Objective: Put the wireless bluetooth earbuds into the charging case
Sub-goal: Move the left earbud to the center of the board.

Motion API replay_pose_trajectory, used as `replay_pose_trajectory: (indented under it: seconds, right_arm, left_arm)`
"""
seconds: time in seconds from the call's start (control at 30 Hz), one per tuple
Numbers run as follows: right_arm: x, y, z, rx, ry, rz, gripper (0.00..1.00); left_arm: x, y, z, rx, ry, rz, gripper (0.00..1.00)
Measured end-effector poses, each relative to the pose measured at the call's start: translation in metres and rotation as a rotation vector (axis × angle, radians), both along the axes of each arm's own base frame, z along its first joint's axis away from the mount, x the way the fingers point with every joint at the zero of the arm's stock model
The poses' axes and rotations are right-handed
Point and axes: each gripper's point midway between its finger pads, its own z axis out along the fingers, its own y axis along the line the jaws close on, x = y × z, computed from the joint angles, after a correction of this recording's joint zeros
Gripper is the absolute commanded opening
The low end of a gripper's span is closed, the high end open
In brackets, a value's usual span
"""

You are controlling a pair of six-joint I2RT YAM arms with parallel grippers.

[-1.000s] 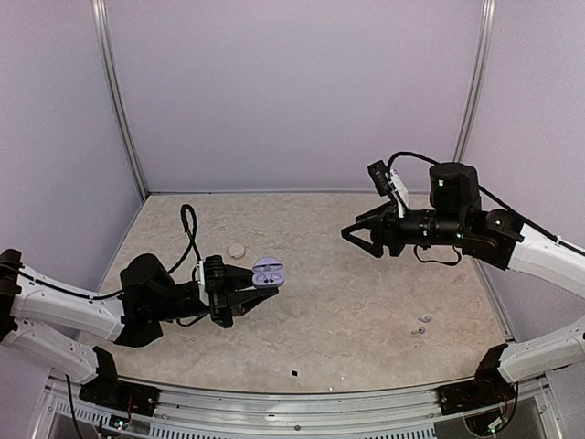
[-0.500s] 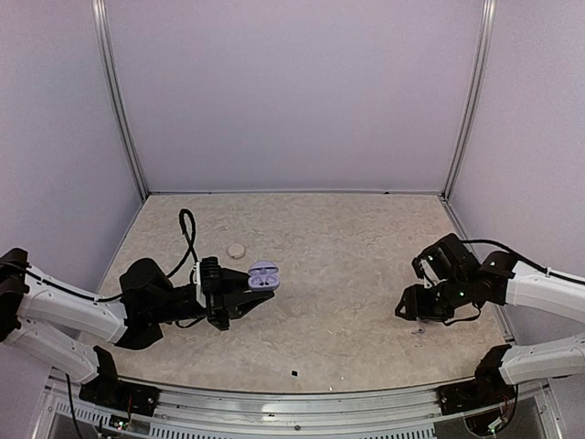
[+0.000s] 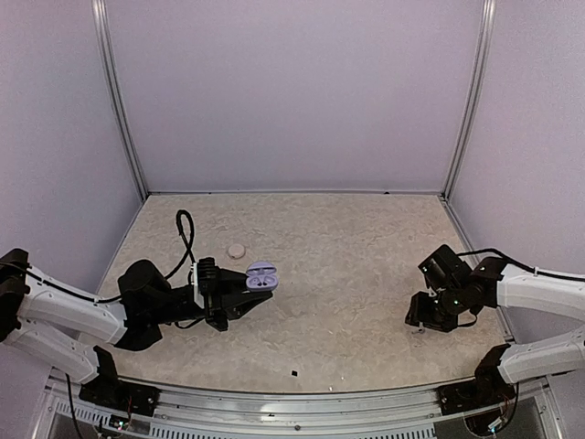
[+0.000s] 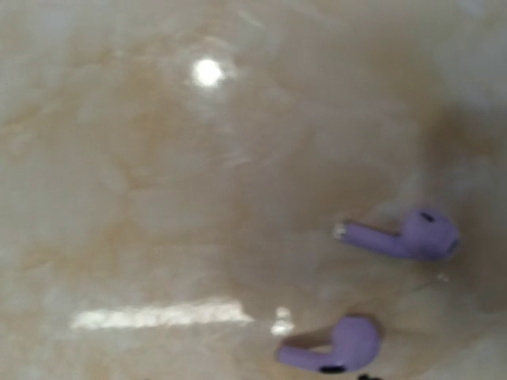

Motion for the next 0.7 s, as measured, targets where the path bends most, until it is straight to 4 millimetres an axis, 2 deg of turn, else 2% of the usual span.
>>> replay_pose_trajectory:
  seconds: [0.3, 0.47, 0.57, 0.7]
  right_arm:
    - [0.002, -0.016, -0.018, -0.074, 0.008, -0.049, 0.59]
    - [0.007, -0.016, -0.028, -0.095, 0.009, -0.046, 0.50]
    - [0.009, -0.010, -0.034, -0.078, 0.013, -0.029, 0.43]
    - [0.016, 0.003, -0.032, -0.025, -0.006, -0.005, 0.34]
  left_arm:
    - [-0.005, -0.002, -0.001, -0.002, 0.004, 0.000, 0.04]
    - [-0.008, -0.004, -0.004, 0.006, 0.005, 0.006, 0.04]
    - [-0.007, -0.003, -0.004, 0.005, 0.006, 0.016, 0.04]
    - [-0.005, -0.003, -0.003, 0.003, 0.006, 0.029, 0.04]
